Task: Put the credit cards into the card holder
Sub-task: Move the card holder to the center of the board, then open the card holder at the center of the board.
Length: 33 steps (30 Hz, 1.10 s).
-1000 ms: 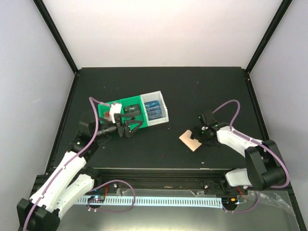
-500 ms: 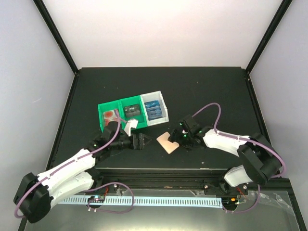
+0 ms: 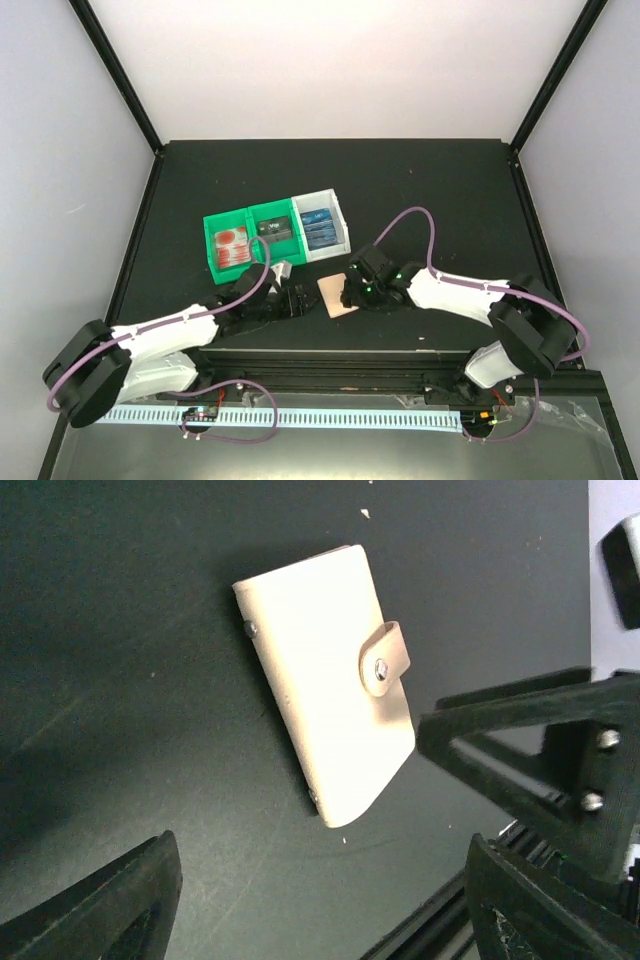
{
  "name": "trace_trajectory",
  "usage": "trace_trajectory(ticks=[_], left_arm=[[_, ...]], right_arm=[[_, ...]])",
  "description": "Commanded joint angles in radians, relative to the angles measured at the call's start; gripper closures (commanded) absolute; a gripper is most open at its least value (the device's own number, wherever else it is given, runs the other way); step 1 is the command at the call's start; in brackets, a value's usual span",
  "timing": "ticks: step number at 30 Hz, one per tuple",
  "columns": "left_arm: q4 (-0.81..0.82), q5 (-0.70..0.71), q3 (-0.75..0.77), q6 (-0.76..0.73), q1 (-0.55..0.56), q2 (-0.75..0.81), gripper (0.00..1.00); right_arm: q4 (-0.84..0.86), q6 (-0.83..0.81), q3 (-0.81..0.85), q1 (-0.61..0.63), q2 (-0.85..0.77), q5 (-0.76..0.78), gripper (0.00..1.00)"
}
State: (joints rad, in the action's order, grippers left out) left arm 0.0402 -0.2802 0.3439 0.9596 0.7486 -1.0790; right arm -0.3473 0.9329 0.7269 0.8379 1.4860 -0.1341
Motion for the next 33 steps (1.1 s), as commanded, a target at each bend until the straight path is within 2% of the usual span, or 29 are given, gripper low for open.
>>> trace_trajectory(ticks=[1, 7, 15, 18, 25, 33], left_arm=[[0.109, 0.010, 0.025, 0.038, 0.019, -0.063, 0.25], [0.177, -0.019, 0.045, 0.054, 0.030, -0.163, 0.34], [0.262, -0.076, 0.088, 0.094, 0.034, -0.316, 0.44], [0.269, -0.074, 0.095, 0.116, 0.035, -0.346, 0.46], [0.268, -0.036, 0.111, 0.200, 0.035, -0.385, 0.50], [0.283, -0.012, 0.144, 0.231, 0.037, -0.441, 0.54]], right_arm=[[-0.183, -0.161, 0.120, 0.019, 0.003, 0.214, 0.30], [-0.194, -0.255, 0.199, 0.022, 0.081, 0.187, 0.33], [-0.130, -0.244, 0.212, 0.023, 0.189, 0.121, 0.63], [-0.106, -0.232, 0.193, 0.022, 0.198, 0.096, 0.71], [-0.058, -0.215, 0.146, 0.011, 0.221, 0.047, 0.74], [0.082, -0.186, 0.051, -0.044, 0.223, -0.120, 0.74]])
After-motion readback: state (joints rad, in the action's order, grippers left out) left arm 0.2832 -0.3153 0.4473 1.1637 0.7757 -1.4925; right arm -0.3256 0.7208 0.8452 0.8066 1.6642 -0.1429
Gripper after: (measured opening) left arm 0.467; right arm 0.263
